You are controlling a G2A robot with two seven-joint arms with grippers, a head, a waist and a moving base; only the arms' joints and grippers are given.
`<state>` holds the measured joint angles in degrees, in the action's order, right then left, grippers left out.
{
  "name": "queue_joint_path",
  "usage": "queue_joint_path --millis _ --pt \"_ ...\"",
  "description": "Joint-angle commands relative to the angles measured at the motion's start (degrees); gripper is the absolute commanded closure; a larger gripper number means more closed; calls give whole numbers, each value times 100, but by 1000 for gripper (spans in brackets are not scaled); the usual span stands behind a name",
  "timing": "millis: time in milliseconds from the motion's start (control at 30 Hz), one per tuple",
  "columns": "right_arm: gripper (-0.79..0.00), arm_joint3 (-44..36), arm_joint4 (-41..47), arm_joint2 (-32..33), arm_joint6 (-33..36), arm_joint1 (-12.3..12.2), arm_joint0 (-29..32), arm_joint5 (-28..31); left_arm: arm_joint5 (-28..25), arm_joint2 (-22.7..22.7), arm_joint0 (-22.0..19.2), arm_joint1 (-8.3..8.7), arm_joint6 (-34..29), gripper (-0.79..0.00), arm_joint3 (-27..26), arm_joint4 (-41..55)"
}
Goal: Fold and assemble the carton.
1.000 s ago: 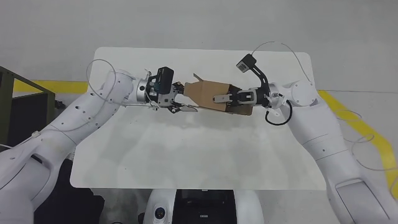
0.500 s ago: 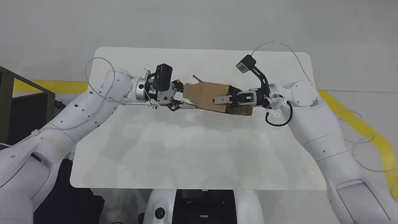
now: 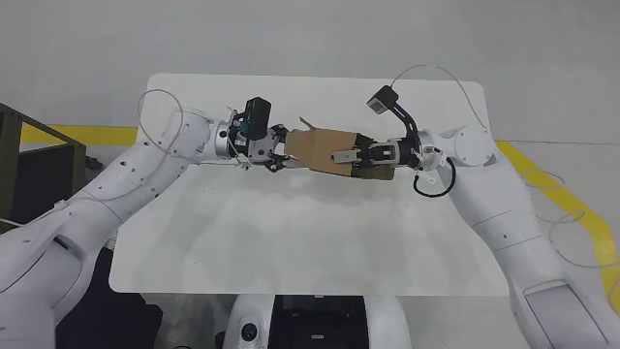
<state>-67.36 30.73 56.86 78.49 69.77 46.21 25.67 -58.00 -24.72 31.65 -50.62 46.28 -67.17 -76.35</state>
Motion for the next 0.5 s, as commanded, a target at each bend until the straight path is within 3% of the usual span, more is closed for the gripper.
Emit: queue_joint_path --millis 0,467 --pt "0 -11 -3 8 1 -4 5 -6 0 -3 -10 -16 0 -332 24 -8" --pt "0 -58 -18 -25 -30 -2 -1 -19 0 -268 98 -62 -133 -342 -63 -102"
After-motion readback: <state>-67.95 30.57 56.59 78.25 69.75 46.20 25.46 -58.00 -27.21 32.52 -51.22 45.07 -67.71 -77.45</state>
